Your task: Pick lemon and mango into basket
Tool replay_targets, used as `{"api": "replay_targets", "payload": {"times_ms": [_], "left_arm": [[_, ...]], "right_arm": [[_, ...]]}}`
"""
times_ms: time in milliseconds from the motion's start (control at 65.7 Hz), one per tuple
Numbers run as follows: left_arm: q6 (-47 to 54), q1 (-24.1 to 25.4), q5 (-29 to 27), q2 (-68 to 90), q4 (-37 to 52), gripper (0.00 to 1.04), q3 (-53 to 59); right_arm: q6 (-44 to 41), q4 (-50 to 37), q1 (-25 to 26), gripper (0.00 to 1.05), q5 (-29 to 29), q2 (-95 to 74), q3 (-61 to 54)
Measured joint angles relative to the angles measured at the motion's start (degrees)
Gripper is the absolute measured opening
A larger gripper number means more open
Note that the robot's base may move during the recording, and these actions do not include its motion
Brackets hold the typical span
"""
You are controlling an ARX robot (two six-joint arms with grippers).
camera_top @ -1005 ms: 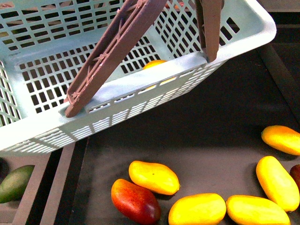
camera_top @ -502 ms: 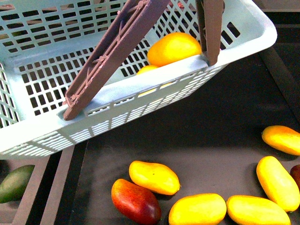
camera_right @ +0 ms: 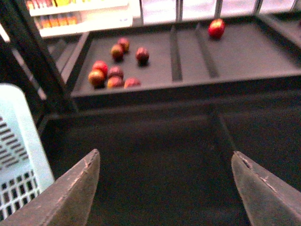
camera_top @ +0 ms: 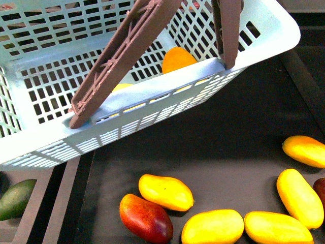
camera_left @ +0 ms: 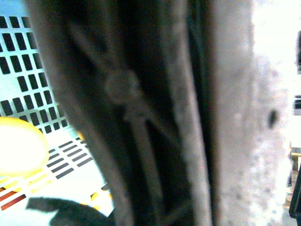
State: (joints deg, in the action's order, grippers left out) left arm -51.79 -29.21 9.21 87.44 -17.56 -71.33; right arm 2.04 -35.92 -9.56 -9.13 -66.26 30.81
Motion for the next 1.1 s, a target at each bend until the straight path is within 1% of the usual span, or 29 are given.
{"api": "replay_targets", "payload": {"times_ms": [152, 259, 289, 335, 502, 548, 579, 670, 1096], "left_arm": [[-0.2, 0.0, 0.2, 0.0, 0.0, 0.14, 0.0], [0.0, 0.0, -0.2, 0.0, 0.0, 0.14, 0.0], [0.1, 0.0, -0.3, 0.0, 0.0, 0.14, 0.0], [0.1, 0.0, -0.2, 0.0, 0.0, 0.14, 0.0], [0.0, 0.0, -0.1, 0.0, 0.0, 0.14, 0.0], [0.0, 0.0, -0.2, 0.0, 0.0, 0.14, 0.0], [0.0, 0.0, -0.2, 0.0, 0.0, 0.14, 0.0], [0.0, 0.0, -0.1, 0.0, 0.0, 0.14, 0.0], [0.1, 0.0, -0.2, 0.0, 0.0, 0.14, 0.0]], "right_arm": [[-1.1, -2.7, 1.9, 0.32, 1.8, 4.6, -8.3], [-1.5, -3.4, 3.0, 0.16, 2.8, 7.4, -12.0], [-1.6, -3.6, 3.4, 0.09, 3.2, 8.7, -13.4], [-1.6, -3.7, 3.8, 0.02, 3.5, 10.1, -14.8], [-1.8, -3.6, 5.1, 0.02, 4.9, 14.6, -19.1], [-1.9, -3.2, 7.0, 0.02, 8.1, 16.2, -20.3], [-1.9, -3.0, 7.6, 0.02, 8.7, 16.8, -20.7], [-1.9, -2.0, 9.3, 0.02, 8.7, 19.6, -22.6], [-1.9, 5.6, 9.4, 0.02, 9.0, 32.3, -27.8]]}}
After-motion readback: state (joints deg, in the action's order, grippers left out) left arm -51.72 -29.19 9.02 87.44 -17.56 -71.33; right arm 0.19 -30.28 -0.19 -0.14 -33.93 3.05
